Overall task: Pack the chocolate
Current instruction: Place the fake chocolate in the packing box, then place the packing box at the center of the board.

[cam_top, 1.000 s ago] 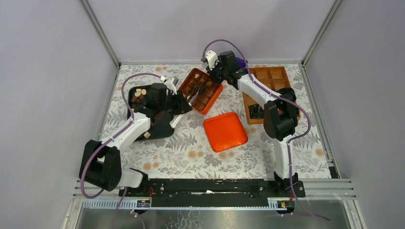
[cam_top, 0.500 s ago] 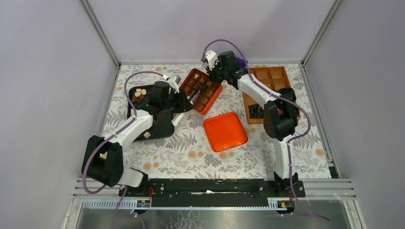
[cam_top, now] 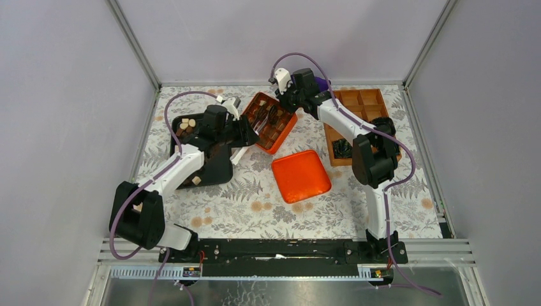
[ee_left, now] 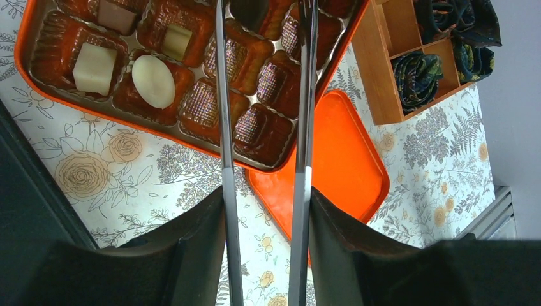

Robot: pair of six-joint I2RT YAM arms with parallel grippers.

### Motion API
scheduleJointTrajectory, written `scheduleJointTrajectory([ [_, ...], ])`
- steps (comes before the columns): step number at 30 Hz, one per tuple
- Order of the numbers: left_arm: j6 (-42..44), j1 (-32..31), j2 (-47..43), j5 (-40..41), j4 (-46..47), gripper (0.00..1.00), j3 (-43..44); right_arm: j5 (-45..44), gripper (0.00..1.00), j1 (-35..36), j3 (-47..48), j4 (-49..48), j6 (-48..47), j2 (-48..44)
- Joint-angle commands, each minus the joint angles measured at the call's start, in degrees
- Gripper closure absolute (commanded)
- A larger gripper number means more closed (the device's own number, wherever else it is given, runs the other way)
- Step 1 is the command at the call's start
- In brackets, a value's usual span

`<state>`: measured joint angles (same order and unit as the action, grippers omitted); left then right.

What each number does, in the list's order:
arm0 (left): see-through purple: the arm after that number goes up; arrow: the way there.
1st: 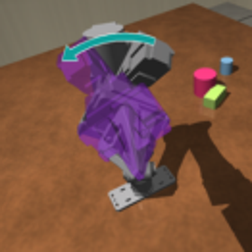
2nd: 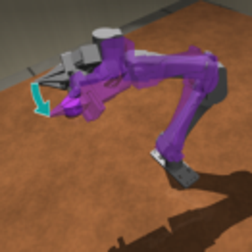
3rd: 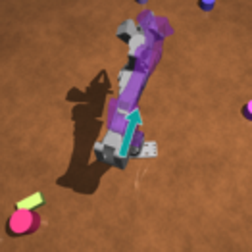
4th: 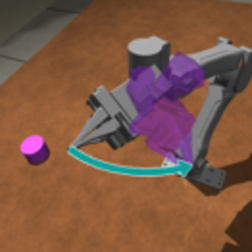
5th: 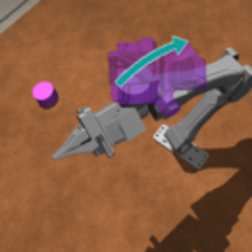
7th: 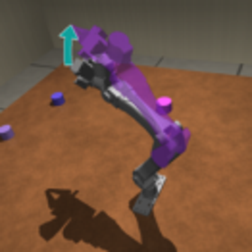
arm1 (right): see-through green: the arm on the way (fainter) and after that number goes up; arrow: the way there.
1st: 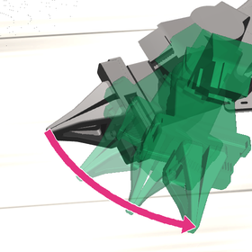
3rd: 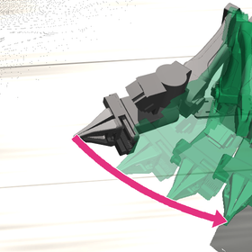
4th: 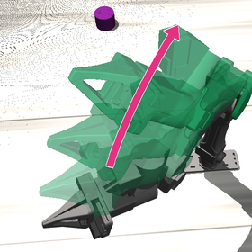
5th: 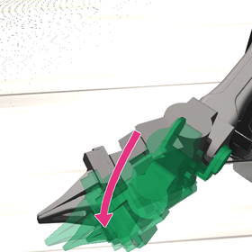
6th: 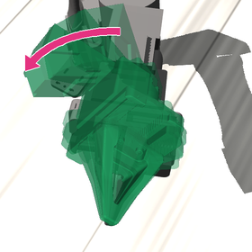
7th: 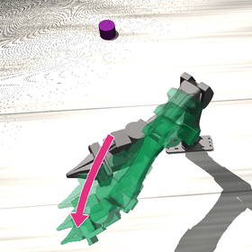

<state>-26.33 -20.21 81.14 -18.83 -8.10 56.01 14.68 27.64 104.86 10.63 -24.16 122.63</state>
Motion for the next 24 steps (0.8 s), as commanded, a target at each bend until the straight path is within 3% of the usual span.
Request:
scheduleJointTrajectory([
  [1,-0.07,-0.18,-1.06,1.89,0.70,0.48,2.42,2.30,1.00,0.49,1.31,-4.34,2.16,-2.49],
  [21,1.37,4.85,-21.09,18.64,-16.13,0.51,-4.99,4.82,0.99,-5.52,2.55,-4.00,17.42,8.24],
  [24,1.03,6.01,-22.34,20.94,-19.26,0.51,-4.56,4.74,0.95,-5.92,1.21,-4.23,17.60,8.72],
])
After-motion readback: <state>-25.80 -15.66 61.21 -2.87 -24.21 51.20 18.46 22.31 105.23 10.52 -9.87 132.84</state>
